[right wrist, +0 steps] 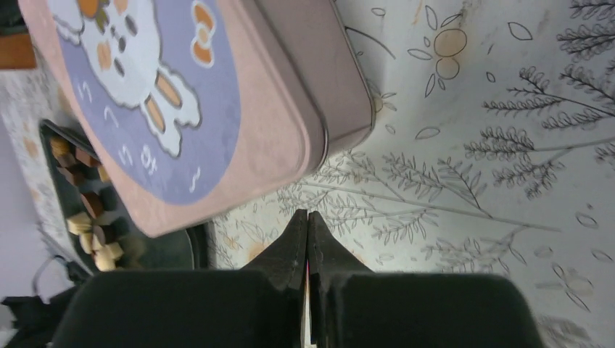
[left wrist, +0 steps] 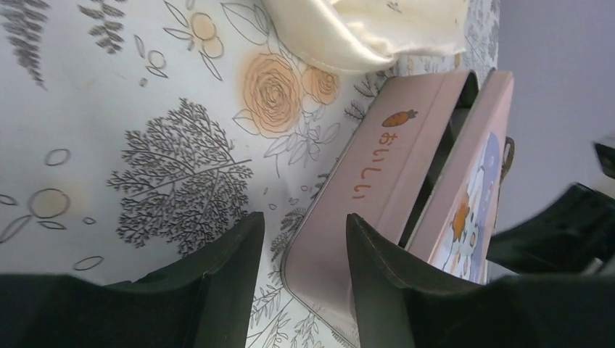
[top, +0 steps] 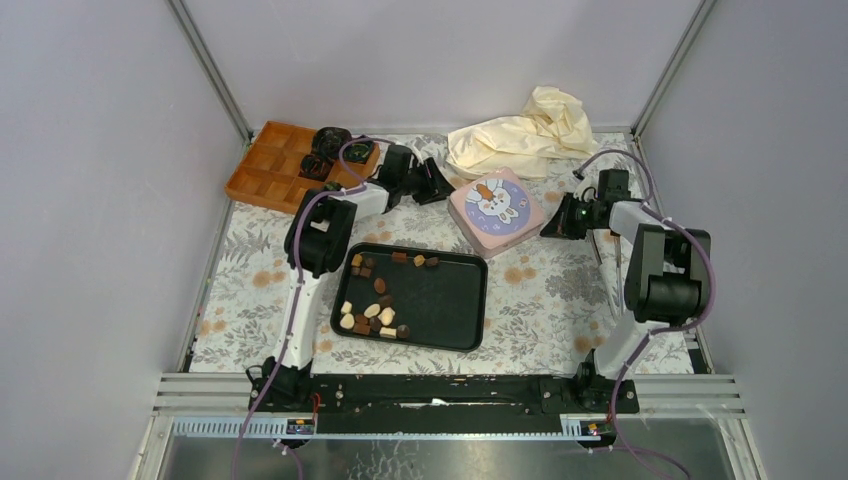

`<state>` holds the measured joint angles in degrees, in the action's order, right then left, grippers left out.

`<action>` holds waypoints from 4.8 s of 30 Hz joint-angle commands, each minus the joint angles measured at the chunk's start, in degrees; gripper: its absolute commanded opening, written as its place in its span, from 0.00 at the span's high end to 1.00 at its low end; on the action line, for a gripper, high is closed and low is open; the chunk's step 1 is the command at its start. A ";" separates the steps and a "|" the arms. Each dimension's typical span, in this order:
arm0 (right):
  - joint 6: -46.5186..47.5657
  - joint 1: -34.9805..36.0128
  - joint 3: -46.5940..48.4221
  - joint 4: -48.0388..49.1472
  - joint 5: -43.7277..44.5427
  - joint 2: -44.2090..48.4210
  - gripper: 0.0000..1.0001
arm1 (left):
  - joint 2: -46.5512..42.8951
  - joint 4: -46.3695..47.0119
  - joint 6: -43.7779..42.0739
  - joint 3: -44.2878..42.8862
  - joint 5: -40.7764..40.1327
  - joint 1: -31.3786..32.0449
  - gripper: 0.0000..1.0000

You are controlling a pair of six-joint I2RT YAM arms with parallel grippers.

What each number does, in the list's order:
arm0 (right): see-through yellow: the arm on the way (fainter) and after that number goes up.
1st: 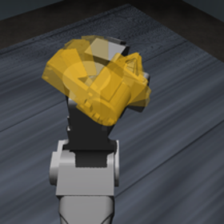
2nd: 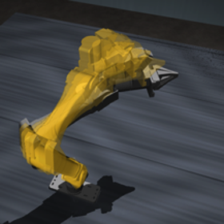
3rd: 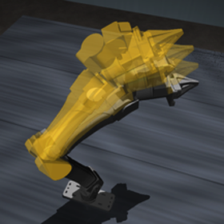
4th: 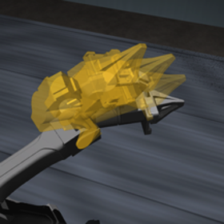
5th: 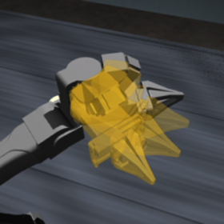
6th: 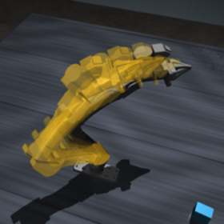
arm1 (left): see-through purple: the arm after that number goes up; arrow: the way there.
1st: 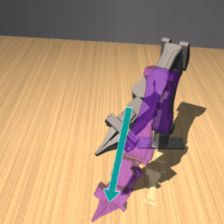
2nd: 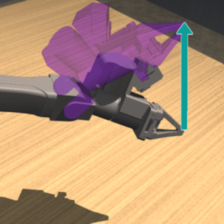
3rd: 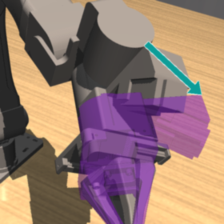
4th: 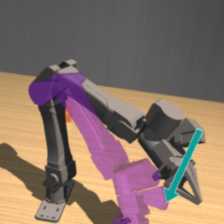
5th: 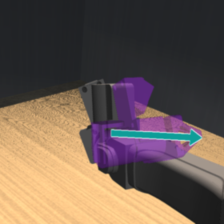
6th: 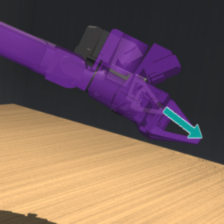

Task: Pack the chocolate
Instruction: Adjust the box lid on the packing box.

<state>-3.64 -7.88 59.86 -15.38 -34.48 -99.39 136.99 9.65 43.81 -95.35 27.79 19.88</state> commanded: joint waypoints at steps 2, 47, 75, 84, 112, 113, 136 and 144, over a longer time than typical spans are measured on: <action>-8.32 1.26 5.41 3.80 -4.81 -6.13 1.00 | -1.98 5.96 0.40 5.31 4.39 0.38 0.46; -7.71 -1.28 18.71 -2.02 -15.20 -12.56 0.34 | -15.05 14.78 6.35 20.21 3.75 0.37 0.15; 0.61 1.10 25.27 -14.56 -13.37 -19.23 0.51 | -7.87 -1.95 -0.60 10.02 1.32 4.82 0.23; 5.46 3.89 33.58 -20.54 -8.95 -23.70 0.54 | -7.22 0.42 -1.09 8.86 6.26 5.33 0.19; 3.01 2.34 27.20 -21.53 -20.97 -18.93 0.46 | -14.91 18.02 6.61 19.19 8.83 2.62 0.12; 3.10 1.95 27.28 -21.49 -20.80 -18.91 0.44 | -15.51 18.48 6.61 19.76 8.65 2.37 0.11; -0.78 -1.03 28.09 -18.00 -25.18 -23.61 0.56 | -16.34 7.87 -0.46 22.34 4.31 -0.59 0.22; -1.69 -1.09 28.96 -17.83 -26.20 -26.39 0.50 | -14.99 11.77 1.30 21.27 7.99 -0.36 0.17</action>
<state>-3.79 -8.84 87.15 -33.74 -57.56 -124.97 121.21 18.39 45.32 -72.71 33.17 19.40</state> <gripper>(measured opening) 0.496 0.820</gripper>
